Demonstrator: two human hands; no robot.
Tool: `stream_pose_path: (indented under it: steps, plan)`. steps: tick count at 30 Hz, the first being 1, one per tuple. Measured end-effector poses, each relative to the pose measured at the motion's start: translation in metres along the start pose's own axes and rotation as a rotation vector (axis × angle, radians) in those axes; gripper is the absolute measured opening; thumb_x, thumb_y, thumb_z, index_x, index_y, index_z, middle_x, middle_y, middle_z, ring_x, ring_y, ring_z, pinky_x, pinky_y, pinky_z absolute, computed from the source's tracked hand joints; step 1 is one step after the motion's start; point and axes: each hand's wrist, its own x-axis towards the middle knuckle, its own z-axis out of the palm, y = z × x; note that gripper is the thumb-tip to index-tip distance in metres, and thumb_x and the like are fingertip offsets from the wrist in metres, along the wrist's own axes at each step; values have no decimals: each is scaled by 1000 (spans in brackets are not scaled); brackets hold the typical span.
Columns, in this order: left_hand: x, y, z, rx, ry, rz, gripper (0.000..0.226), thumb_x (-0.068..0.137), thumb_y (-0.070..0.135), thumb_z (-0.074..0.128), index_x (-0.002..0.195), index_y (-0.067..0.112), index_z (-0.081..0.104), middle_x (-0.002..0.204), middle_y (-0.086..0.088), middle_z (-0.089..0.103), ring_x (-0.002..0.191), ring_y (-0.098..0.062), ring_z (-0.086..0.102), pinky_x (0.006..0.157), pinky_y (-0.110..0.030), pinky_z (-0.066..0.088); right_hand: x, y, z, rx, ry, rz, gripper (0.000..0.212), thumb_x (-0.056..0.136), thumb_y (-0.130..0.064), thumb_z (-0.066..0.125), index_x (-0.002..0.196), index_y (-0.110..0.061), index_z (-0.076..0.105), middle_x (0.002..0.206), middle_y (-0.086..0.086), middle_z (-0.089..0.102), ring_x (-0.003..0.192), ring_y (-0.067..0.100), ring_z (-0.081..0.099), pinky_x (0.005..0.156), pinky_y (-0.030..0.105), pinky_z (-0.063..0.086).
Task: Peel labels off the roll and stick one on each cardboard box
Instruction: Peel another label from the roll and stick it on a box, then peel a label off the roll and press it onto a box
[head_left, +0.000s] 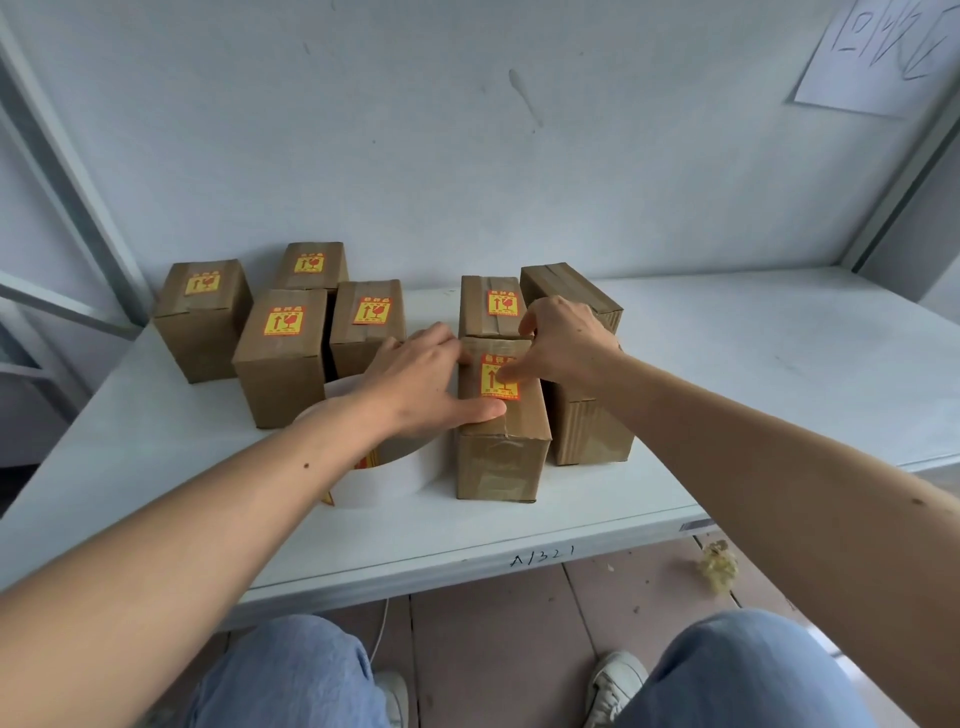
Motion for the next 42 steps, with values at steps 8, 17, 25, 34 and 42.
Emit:
stream_pose_path:
  steps: [8, 17, 25, 34, 42]
  plan:
    - [0, 1, 0, 33, -6, -5, 84, 71, 81, 47, 128, 20, 50, 127, 3, 47, 117, -17, 49, 103, -44, 34, 10, 1, 17, -52, 105, 44, 56, 75, -61, 70, 108, -17, 59, 108, 3, 65, 105, 26, 59, 83, 39, 47]
    - [-3, 2, -5, 94, -45, 17, 87, 72, 83, 40, 134, 21, 45, 133, 3, 44, 122, -18, 44, 105, -42, 33, -1, 22, 5, -45, -91, 14, 84, 51, -73, 76, 117, -27, 55, 120, -3, 55, 125, 25, 43, 97, 41, 38]
    - [-8, 8, -5, 125, -82, 38, 118, 56, 94, 37, 145, 18, 29, 146, -1, 33, 135, -20, 30, 113, -46, 26, -5, 34, -3, -26, 150, 9, 50, 67, -54, 76, 102, -20, 63, 108, 1, 61, 111, 25, 50, 84, 36, 36]
    - [3, 10, 3, 211, -95, 118, 104, 67, 86, 42, 150, 27, 19, 155, 6, 21, 140, -17, 19, 113, -45, 22, 18, 65, -13, 48, 288, 102, 34, 80, -33, 67, 112, -21, 64, 117, 3, 61, 116, 26, 48, 88, 35, 34]
    - [49, -7, 7, 208, -7, 36, 85, 78, 73, 47, 144, 23, 32, 149, 2, 32, 137, -20, 26, 111, -48, 30, 64, 83, -20, 100, 290, 226, 42, 82, -33, 64, 119, -14, 56, 125, 9, 55, 120, 30, 46, 90, 37, 36]
